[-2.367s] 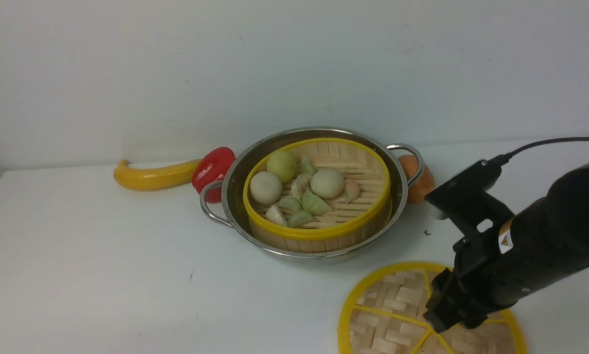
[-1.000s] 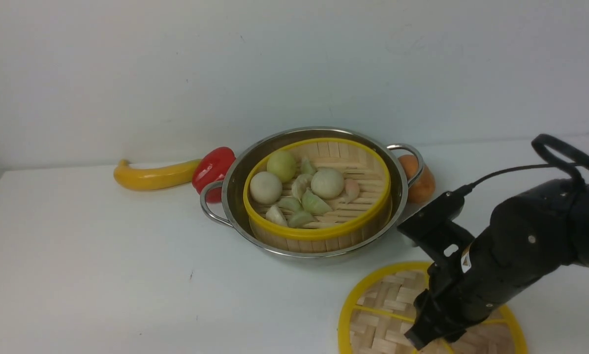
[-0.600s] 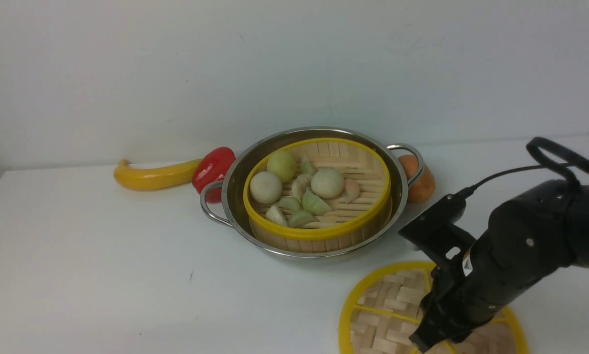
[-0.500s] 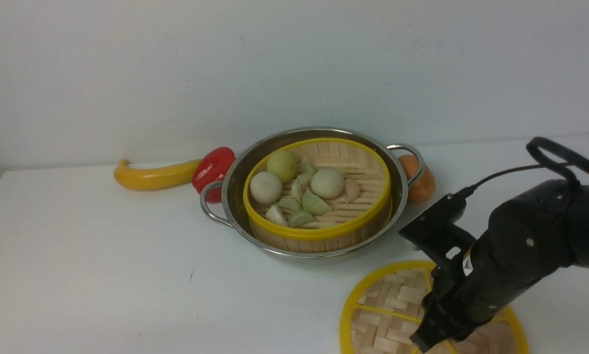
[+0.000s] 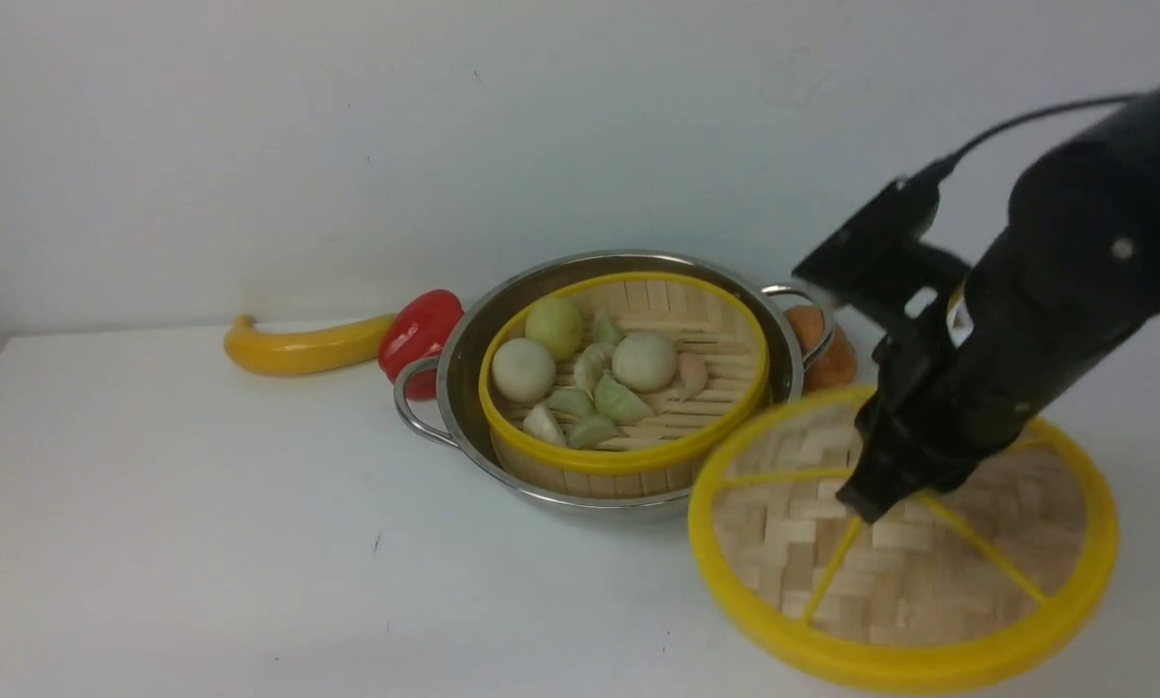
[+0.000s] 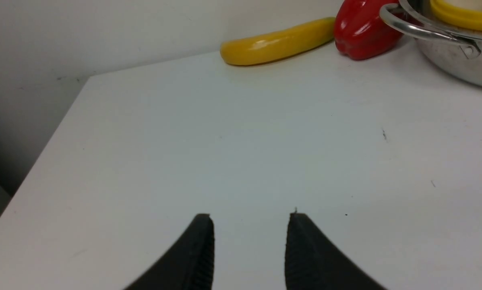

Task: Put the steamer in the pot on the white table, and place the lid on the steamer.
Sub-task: 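Move the gripper down to the bamboo steamer lid and grasp its center knob, then place the bamboo steamer lid onto the steamer basket in the pot with the right gripper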

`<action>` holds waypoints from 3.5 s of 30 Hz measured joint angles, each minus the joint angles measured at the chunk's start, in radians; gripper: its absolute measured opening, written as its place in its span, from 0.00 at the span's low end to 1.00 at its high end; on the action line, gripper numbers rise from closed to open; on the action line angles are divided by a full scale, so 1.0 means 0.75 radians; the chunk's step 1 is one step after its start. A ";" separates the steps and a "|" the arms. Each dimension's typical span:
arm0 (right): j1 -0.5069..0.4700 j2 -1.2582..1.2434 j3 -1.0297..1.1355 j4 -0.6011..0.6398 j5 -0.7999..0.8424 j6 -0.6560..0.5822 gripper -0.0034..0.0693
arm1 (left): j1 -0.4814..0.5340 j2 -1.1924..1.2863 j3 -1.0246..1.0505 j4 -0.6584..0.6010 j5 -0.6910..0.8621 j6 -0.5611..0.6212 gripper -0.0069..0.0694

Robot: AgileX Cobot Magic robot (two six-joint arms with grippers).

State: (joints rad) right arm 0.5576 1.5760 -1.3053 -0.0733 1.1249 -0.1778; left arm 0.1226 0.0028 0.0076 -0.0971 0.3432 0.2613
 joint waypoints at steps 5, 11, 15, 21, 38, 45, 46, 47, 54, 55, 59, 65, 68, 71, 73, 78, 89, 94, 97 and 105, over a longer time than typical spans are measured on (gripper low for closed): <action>-0.001 -0.029 -0.151 0.000 0.103 -0.036 0.24 | 0.000 0.000 0.000 0.000 0.000 0.000 0.41; -0.001 -0.025 -0.247 0.039 0.082 -0.097 0.24 | 0.000 0.000 0.000 0.000 0.000 0.000 0.41; -0.001 0.003 -0.257 0.109 0.026 -0.145 0.24 | 0.000 0.000 0.000 0.000 0.000 0.000 0.41; -0.001 0.094 -0.269 0.131 -0.131 -0.168 0.24 | 0.000 0.000 0.000 0.000 0.000 -0.002 0.41; -0.001 0.425 -0.743 0.299 -0.150 -0.279 0.24 | 0.000 0.000 0.000 -0.001 0.000 -0.005 0.41; -0.001 0.509 -0.760 0.299 -0.177 -0.330 0.24 | 0.000 0.000 0.000 -0.001 0.000 -0.005 0.41; -0.001 0.521 -0.761 0.299 -0.185 -0.334 0.24 | 0.000 0.000 0.000 -0.001 0.000 -0.005 0.41; -0.001 0.531 -0.765 0.299 -0.190 -0.336 0.24 | 0.000 0.000 0.000 -0.001 0.000 -0.005 0.41; 0.000 0.591 -0.783 0.299 -0.233 -0.356 0.24 | 0.000 0.000 0.000 -0.001 0.000 -0.005 0.41; 0.000 0.596 -0.784 0.299 -0.240 -0.358 0.24 | 0.000 0.000 0.000 -0.001 0.000 -0.005 0.41; 0.000 0.620 -0.784 0.297 -0.262 -0.362 0.24 | 0.000 0.000 0.000 -0.001 0.000 -0.005 0.41; 0.000 0.635 -0.784 0.232 -0.276 -0.353 0.24 | 0.000 0.000 0.000 -0.001 0.000 -0.005 0.41; 0.000 0.656 -0.784 0.204 -0.286 -0.345 0.24 | 0.000 0.000 0.000 -0.001 0.000 -0.005 0.41; 0.000 0.681 -0.784 0.201 -0.305 -0.345 0.24 | 0.000 0.000 0.000 -0.001 0.000 -0.005 0.41; 0.000 0.700 -0.784 0.201 -0.338 -0.345 0.24 | 0.000 0.000 0.000 -0.001 0.000 -0.005 0.41; 0.000 0.722 -0.784 0.205 -0.372 -0.345 0.24 | 0.000 0.000 0.000 -0.001 0.000 -0.005 0.41; 0.000 0.728 -0.784 0.205 -0.400 -0.345 0.24 | 0.000 0.000 0.000 -0.001 0.000 -0.005 0.41; 0.000 0.728 -0.784 0.205 -0.383 -0.345 0.24 | 0.000 0.000 0.000 -0.001 0.000 -0.005 0.41; 0.000 0.728 -0.784 0.205 -0.383 -0.345 0.24 | 0.000 0.000 0.000 -0.001 0.000 -0.005 0.41; 0.000 0.728 -0.784 0.205 -0.383 -0.345 0.24 | 0.000 0.000 0.000 -0.001 0.000 -0.005 0.41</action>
State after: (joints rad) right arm 0.5574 2.1219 -1.8932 0.0807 0.8373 -0.4365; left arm 0.1226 0.0028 0.0076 -0.0981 0.3432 0.2574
